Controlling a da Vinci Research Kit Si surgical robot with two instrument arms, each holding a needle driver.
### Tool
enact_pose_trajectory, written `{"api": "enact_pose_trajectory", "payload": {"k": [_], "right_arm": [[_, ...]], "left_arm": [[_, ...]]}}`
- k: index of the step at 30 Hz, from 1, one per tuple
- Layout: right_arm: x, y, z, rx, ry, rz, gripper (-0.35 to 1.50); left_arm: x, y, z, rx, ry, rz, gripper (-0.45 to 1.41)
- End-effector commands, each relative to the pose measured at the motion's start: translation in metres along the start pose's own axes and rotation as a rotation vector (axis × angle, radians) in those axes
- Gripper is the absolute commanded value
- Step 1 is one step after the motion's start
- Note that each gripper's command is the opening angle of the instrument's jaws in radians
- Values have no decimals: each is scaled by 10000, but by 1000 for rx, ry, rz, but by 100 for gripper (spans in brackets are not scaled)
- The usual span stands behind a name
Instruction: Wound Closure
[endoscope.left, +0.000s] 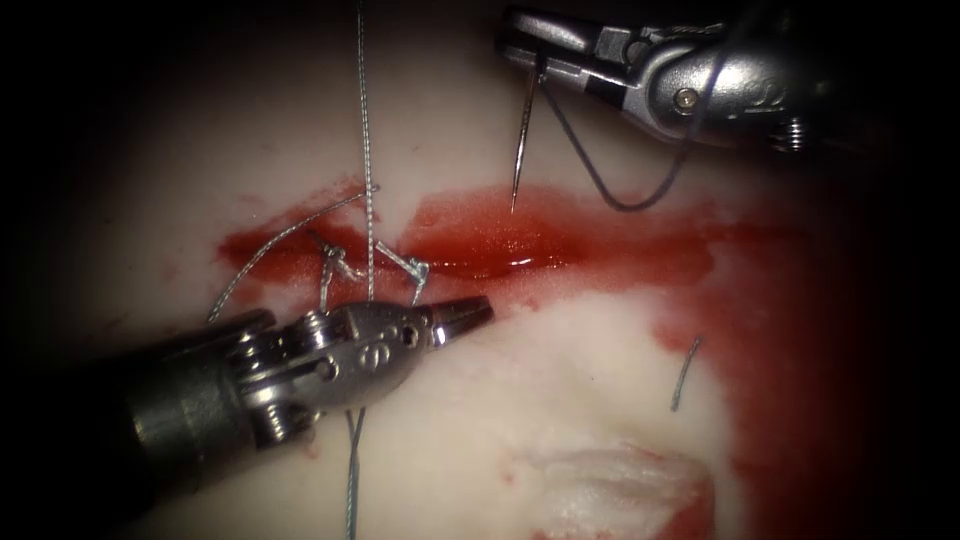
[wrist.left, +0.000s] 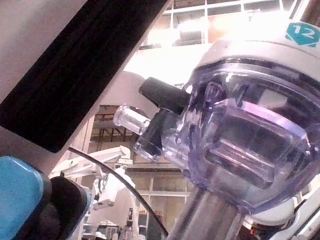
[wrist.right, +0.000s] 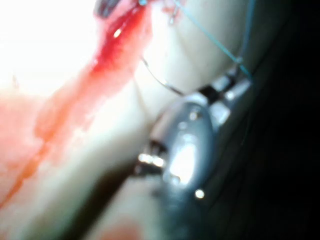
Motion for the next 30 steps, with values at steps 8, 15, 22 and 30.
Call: {"api": "enact_pose_trajectory", "payload": {"k": [8, 15, 22, 30], "right_arm": [[-3, 3, 17, 23, 25, -7, -35], [-2, -6, 25, 61, 10, -54, -35], [-4, -14, 30, 84, -6, -91, -35], [-4, -17, 30, 104, -14, -104, -35]], "left_arm": [[-11, 9, 3, -3, -5, 0, -45], [-8, 7, 5, -4, 7, 3, -45], [-5, 5, 6, 0, 21, 6, -45], [2, 1, 10, 15, 48, 14, -45]]}}
